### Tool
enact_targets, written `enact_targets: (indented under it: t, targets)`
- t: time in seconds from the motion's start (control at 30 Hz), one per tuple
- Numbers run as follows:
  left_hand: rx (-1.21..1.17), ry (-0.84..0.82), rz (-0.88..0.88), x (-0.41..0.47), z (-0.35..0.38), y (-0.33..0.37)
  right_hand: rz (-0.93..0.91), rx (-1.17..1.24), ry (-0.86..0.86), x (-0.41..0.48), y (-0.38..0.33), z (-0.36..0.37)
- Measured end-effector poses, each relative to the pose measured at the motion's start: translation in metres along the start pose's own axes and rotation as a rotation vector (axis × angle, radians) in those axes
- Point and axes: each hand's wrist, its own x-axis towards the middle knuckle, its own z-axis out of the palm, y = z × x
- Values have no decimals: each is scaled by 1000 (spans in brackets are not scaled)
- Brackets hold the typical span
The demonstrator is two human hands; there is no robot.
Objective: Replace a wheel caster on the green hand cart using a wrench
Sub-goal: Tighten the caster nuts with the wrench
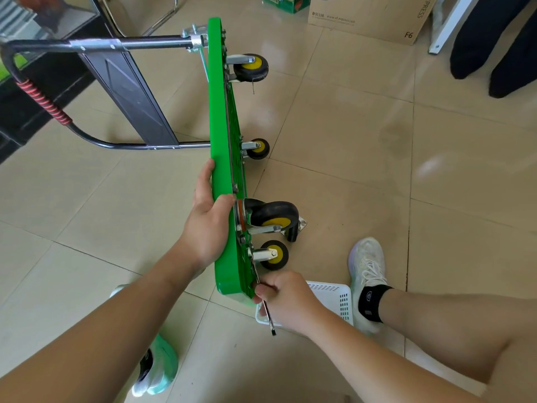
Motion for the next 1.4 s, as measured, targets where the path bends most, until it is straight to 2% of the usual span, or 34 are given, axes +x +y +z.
enact_targets:
  t: [0.57,0.77,1.23,1.4]
  targets:
    - [-9,8,-12,1,2,1,36,120,51,4,-11,3]
    - [11,14,4,2,2,0,-45,-20,34,13,-24,-3]
    - [14,12,15,3,2,-1,77,123,-13,-4,-43,-11]
    - [12,6,11,2,1,-1,34,-13,-13,12,-31,-11]
